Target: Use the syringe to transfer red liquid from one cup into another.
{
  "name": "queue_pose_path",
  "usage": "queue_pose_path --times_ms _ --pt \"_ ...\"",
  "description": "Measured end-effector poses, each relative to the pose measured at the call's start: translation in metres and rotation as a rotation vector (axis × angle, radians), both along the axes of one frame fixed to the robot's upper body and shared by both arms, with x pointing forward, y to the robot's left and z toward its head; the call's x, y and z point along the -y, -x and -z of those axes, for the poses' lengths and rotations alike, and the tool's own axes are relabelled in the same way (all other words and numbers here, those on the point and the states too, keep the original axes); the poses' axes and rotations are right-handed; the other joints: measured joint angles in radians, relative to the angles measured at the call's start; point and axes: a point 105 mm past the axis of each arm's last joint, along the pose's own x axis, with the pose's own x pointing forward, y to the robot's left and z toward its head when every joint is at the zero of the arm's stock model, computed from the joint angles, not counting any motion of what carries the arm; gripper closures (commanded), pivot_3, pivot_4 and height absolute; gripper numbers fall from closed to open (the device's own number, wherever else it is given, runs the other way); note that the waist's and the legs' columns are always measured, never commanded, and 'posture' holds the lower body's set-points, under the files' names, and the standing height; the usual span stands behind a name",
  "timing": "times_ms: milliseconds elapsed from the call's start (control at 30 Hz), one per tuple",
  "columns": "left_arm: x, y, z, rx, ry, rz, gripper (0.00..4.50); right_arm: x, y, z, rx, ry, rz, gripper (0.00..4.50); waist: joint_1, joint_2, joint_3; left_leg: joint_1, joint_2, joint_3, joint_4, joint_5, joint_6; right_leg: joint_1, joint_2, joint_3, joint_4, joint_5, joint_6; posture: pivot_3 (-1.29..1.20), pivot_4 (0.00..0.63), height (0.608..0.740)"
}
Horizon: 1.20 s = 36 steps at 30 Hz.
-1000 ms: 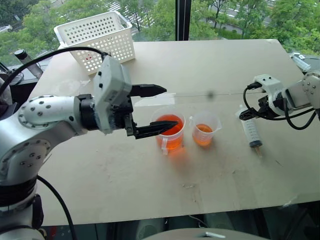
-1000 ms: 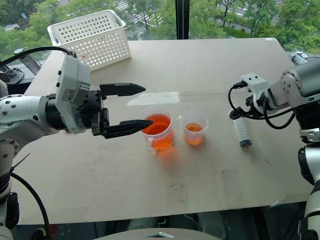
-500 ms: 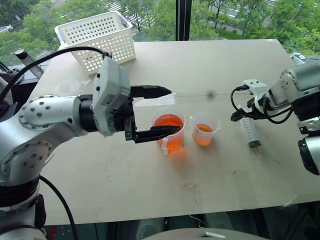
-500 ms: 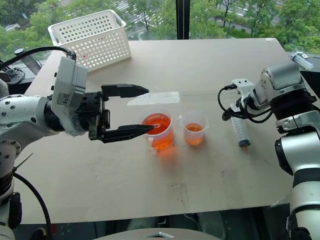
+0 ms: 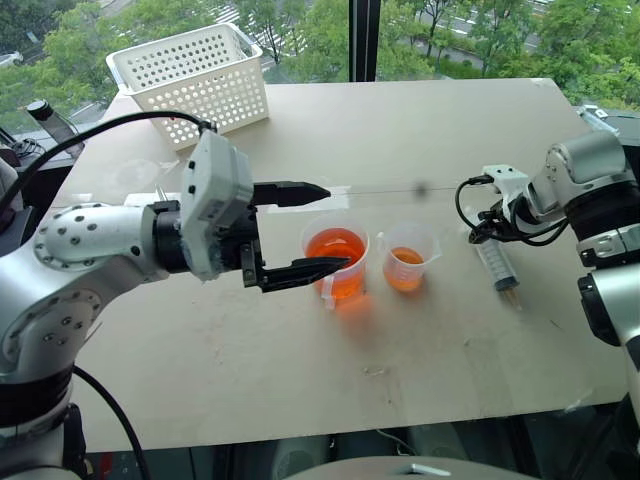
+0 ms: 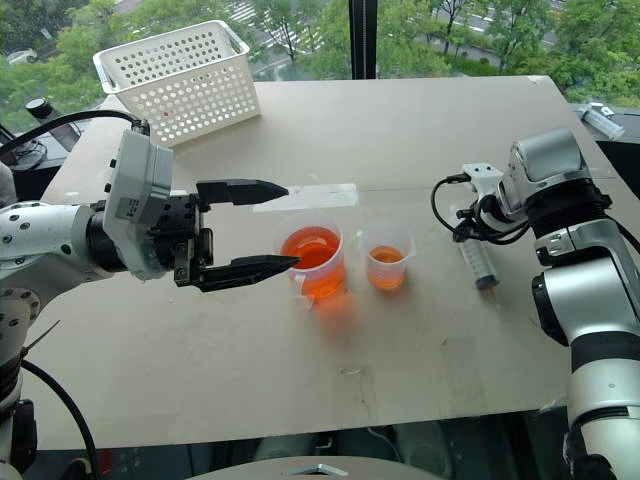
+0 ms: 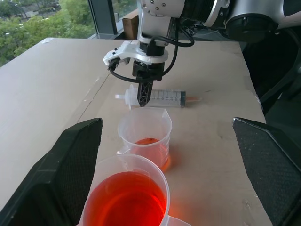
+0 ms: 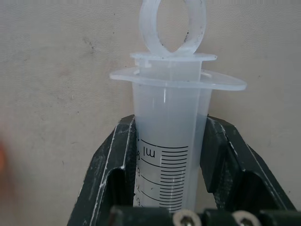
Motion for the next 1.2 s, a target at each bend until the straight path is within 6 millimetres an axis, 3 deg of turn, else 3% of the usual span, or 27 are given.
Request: queue_pose_path --times_ms 133,233,333,400,467,533,667,767,933,1200 --pt "-0.008 -0.002 -0.002 0.006 0.019 -0.041 0.00 -0.002 -0.008 -0.029 0.129 -0.069 -0.031 3.06 0.001 0.000 0.000 0.000 0.000 0.000 0.000 0.000 0.000 0.000 0.000 0.000 0.000 0.000 0.000 0.00 0.150 0.740" --pt "-0.018 -0.013 -0.014 0.026 0.070 -0.099 0.00 -0.020 -0.016 -0.085 0.357 -0.224 -0.095 3.06 0.002 0.000 0.000 0.000 0.000 0.000 -0.001 0.000 0.000 0.000 0.000 -0.001 0.000 0.000 0.000 0.00 0.150 0.740" --pt "-0.026 -0.023 -0.038 0.068 0.142 -0.118 0.00 -0.062 -0.007 -0.155 0.673 -0.421 -0.272 3.06 0.000 0.000 0.000 0.000 0.001 -0.001 -0.001 0.000 -0.001 0.000 0.001 -0.001 0.001 0.000 0.000 0.00 0.150 0.740" --pt "-0.030 -0.028 -0.055 0.102 0.186 -0.119 0.00 -0.090 0.010 -0.179 0.807 -0.520 -0.389 3.06 0.001 0.000 0.000 0.000 0.001 -0.002 -0.001 0.001 -0.001 0.000 0.001 -0.002 0.002 0.000 0.000 0.00 0.150 0.740" --pt "-0.037 -0.033 -0.072 0.139 0.230 -0.132 0.00 -0.117 0.027 -0.191 0.911 -0.592 -0.501 3.06 0.000 0.000 0.000 0.000 0.001 -0.002 -0.001 0.001 -0.001 0.000 0.001 -0.002 0.002 0.000 0.000 0.00 0.150 0.740" --pt "-0.042 -0.039 -0.081 0.151 0.252 -0.141 0.00 -0.128 0.037 -0.191 0.978 -0.624 -0.546 3.06 0.003 -0.002 -0.001 0.000 0.000 -0.003 -0.001 0.001 -0.001 0.000 0.001 -0.003 0.002 0.000 0.000 0.00 0.150 0.740" --pt "-0.055 -0.049 -0.113 0.234 0.296 -0.161 0.00 -0.158 0.055 -0.166 1.050 -0.706 -0.656 3.06 0.001 -0.003 -0.001 0.000 -0.001 -0.002 0.000 0.001 -0.001 0.000 0.004 -0.005 0.002 0.000 0.000 0.00 0.150 0.740" --pt "-0.060 -0.053 -0.121 0.241 0.301 -0.160 0.00 -0.176 0.071 -0.158 1.131 -0.771 -0.752 3.06 -0.006 -0.003 -0.001 0.001 -0.001 -0.002 0.000 0.002 -0.002 -0.001 0.005 -0.005 0.002 0.000 0.001 0.00 0.150 0.740" --pt "-0.063 -0.055 -0.112 0.185 0.254 -0.155 0.00 -0.190 0.088 -0.147 1.213 -0.819 -0.859 3.06 -0.025 -0.003 -0.001 0.001 -0.001 -0.003 0.000 0.002 -0.003 0.000 0.004 -0.006 0.002 0.000 0.000 0.00 0.150 0.740" --pt "-0.053 -0.052 -0.089 0.135 0.156 -0.104 0.00 -0.202 0.099 -0.122 1.171 -0.849 -0.938 3.06 -0.026 -0.003 -0.001 0.002 0.000 -0.003 0.001 0.002 -0.003 0.000 0.001 -0.004 0.002 0.000 0.000 0.00 0.150 0.740"
